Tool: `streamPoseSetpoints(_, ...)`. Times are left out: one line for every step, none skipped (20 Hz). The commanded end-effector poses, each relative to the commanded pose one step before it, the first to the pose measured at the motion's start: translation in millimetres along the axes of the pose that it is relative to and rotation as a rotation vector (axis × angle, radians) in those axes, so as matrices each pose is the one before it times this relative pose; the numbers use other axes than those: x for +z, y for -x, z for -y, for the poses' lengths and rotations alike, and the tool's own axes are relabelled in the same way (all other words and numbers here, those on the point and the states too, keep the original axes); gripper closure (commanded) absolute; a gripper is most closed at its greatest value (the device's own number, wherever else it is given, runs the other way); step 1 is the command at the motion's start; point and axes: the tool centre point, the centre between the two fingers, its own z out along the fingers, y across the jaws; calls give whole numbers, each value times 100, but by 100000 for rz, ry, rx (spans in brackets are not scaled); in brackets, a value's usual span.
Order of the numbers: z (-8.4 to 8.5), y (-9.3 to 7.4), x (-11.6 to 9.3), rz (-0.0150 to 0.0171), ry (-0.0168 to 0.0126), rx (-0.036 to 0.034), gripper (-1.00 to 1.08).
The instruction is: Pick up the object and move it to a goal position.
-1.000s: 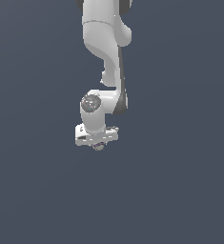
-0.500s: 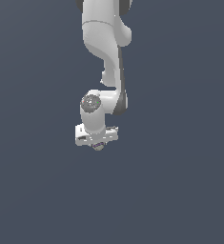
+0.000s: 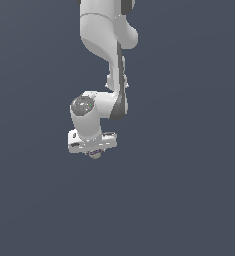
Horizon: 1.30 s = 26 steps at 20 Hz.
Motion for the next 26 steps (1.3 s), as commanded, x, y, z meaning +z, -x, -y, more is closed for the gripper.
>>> streamPoseSetpoints(-1585,-498,-1323,-177,77,56,108)
streamPoseSetpoints(-672,-211,-536,0,0,0,108)
streamPoseSetpoints(-694,-220,-552,0,0,0,108)
streamPoseSetpoints(-712,-228,-566,0,0,0,108)
streamPoseSetpoints(-727,-235,-577,0,0,0,108)
streamPoseSetpoints(-739,-241,-586,0,0,0,108)
streamPoseSetpoints(-728,-252,-613,-47,-32,-39,108)
streamPoseSetpoints(-755,-252,-595,0,0,0,108)
streamPoseSetpoints(-733,-248,-577,0,0,0,108)
streamPoseSetpoints(-702,-241,-552,0,0,0,108)
streamPoseSetpoints(-673,-234,-527,0,0,0,108)
streamPoseSetpoints(-646,-227,-505,0,0,0,108)
streamPoseSetpoints(-618,-221,-481,0,0,0,108)
streamPoseSetpoints(-570,-207,-443,0,0,0,108)
streamPoseSetpoints(-519,-191,-402,0,0,0,108)
streamPoseSetpoints(-473,-177,-365,0,0,0,108)
streamPoseSetpoints(-429,-163,-331,0,0,0,108)
streamPoseSetpoints(-389,-150,-299,0,0,0,108)
streamPoseSetpoints(-351,-138,-269,0,0,0,108)
streamPoseSetpoints(-316,-126,-241,0,0,0,108)
streamPoseSetpoints(-282,-115,-215,0,0,0,108)
streamPoseSetpoints(-251,-105,-190,0,0,0,108)
streamPoseSetpoints(-222,-94,-167,0,0,0,108)
streamPoseSetpoints(-194,-84,-145,0,0,0,108)
streamPoseSetpoints(-167,-74,-125,0,0,0,108)
streamPoseSetpoints(-142,-64,-106,0,0,0,108)
